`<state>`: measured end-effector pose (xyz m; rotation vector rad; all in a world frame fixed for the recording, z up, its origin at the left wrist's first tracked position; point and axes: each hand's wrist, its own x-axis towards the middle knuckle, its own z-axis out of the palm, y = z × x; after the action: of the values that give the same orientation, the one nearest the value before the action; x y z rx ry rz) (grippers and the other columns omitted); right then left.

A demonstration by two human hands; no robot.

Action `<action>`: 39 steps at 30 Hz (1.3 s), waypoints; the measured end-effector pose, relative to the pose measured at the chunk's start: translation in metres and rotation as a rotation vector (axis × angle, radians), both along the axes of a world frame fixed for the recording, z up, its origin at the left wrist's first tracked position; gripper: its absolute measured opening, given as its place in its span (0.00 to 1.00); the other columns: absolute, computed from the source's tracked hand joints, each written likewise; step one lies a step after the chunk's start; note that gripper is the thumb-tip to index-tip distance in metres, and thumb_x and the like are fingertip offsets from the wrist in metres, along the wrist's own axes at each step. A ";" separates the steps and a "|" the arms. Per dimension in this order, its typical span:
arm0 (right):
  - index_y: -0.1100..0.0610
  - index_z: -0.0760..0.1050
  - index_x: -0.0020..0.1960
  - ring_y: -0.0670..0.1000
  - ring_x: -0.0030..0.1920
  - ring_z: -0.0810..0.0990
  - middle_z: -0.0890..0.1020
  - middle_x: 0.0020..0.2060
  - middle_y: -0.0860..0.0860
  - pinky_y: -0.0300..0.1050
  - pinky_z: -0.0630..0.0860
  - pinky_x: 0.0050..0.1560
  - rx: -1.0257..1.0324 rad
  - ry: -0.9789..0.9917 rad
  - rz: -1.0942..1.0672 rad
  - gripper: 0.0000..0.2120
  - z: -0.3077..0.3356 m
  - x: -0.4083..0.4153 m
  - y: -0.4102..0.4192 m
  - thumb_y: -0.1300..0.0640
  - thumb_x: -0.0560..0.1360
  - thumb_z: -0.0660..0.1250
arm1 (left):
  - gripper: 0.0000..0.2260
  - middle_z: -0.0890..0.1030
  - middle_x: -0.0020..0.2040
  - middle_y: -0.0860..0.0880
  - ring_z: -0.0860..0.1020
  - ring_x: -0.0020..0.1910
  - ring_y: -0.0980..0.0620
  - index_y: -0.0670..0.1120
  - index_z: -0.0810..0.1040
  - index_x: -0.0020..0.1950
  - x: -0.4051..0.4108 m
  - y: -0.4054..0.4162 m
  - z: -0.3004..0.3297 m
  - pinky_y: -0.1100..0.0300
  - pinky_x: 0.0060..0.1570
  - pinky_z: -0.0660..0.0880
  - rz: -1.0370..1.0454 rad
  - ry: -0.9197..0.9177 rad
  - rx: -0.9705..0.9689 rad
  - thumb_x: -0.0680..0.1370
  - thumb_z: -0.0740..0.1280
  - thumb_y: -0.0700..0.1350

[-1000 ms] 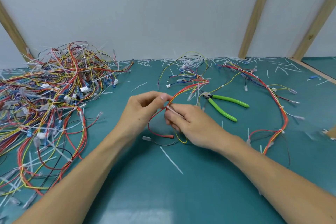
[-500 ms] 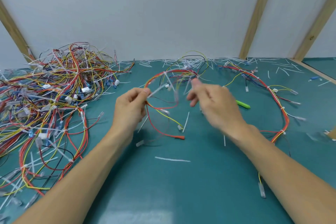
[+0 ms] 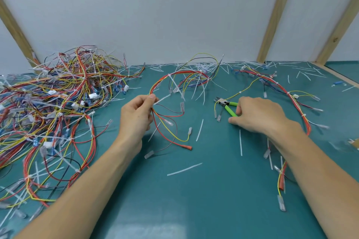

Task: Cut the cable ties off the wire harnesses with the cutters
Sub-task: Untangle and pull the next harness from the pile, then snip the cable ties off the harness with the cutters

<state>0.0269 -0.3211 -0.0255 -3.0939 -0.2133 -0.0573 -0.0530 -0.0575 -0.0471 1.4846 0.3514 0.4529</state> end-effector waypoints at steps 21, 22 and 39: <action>0.54 0.71 0.39 0.60 0.63 0.82 0.83 0.57 0.59 0.57 0.74 0.68 1.731 0.307 0.099 0.14 0.015 0.004 0.017 0.55 0.83 0.58 | 0.13 0.62 0.23 0.56 0.60 0.21 0.57 0.50 0.78 0.37 -0.001 0.003 0.001 0.67 0.22 0.57 0.075 -0.096 -0.052 0.82 0.66 0.45; 0.54 0.71 0.40 0.63 0.63 0.82 0.83 0.59 0.61 0.58 0.75 0.67 1.888 0.461 0.167 0.14 0.017 0.003 0.015 0.54 0.84 0.57 | 0.13 0.62 0.23 0.56 0.60 0.21 0.57 0.50 0.77 0.37 -0.001 0.002 0.001 0.67 0.21 0.57 0.081 -0.104 -0.058 0.82 0.66 0.45; 0.50 0.73 0.48 0.60 0.58 0.73 0.81 0.51 0.51 0.53 0.58 0.50 0.145 -0.353 -0.070 0.11 0.019 0.001 -0.020 0.53 0.71 0.74 | 0.11 0.64 0.26 0.57 0.61 0.24 0.55 0.49 0.71 0.41 0.000 0.007 0.006 0.66 0.22 0.58 0.281 -0.280 -0.030 0.84 0.62 0.45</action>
<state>0.0279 -0.3412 -0.0065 -2.9225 -0.1050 -0.5941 -0.0526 -0.0500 -0.0410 1.3253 0.3435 0.8660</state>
